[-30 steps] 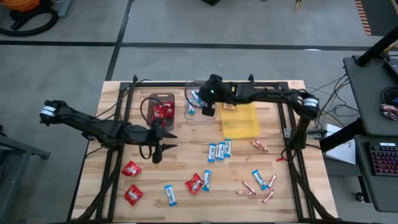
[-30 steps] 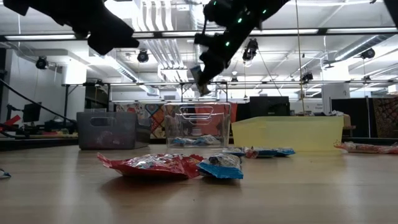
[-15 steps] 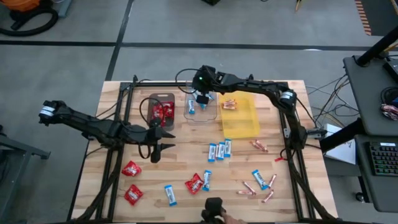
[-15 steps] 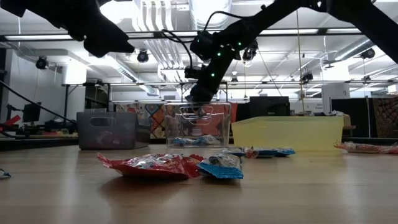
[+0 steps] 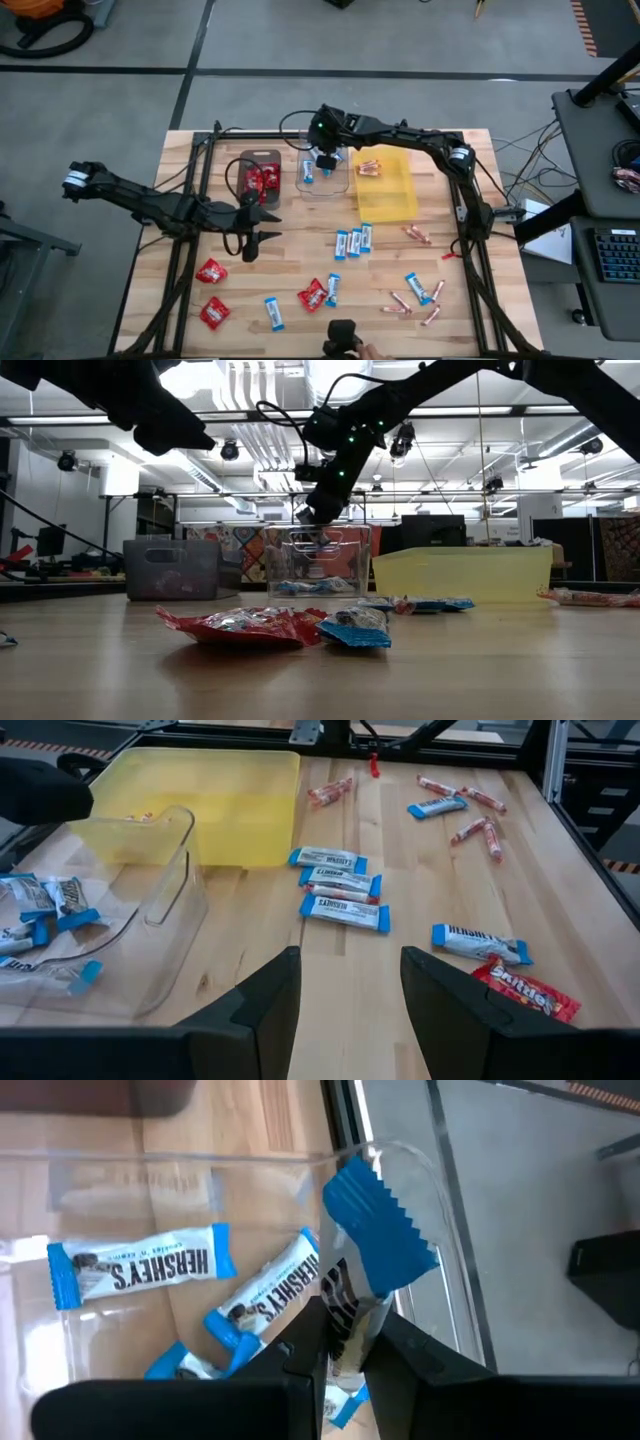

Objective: Sort candy
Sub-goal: Put the white chocolate into the transparent bin, then put the red candy into the black bin

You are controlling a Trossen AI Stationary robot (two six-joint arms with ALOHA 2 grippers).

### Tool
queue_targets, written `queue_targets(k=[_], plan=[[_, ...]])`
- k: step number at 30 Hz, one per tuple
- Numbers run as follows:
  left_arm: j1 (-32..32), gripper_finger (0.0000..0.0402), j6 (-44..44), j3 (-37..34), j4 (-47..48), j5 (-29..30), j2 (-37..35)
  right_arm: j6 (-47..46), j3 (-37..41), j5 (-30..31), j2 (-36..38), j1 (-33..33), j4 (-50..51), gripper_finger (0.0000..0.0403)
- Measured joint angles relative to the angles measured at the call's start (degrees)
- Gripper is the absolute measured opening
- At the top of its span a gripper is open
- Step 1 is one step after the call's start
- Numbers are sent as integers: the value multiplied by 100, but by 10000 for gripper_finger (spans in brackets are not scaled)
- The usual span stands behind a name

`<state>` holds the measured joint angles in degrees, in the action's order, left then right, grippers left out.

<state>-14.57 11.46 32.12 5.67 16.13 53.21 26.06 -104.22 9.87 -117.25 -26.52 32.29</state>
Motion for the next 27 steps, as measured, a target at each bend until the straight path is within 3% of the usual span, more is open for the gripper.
queue_targets(k=[3,13,17,24,27], plan=[[0,157,-1,0,-5,1,0,-107,0,2,0,0,74,60],[0,157,31,0,-23,1,47,-525,-42,66,0,-26,144,158],[0,157,225,0,-42,-8,207,-956,-178,-23,126,5,395,163],[-3,158,568,-2,-68,-237,628,-1655,-307,-1088,699,277,1194,151],[-17,158,666,-2,-201,-424,784,-1775,-150,-1141,1087,561,1413,145]])
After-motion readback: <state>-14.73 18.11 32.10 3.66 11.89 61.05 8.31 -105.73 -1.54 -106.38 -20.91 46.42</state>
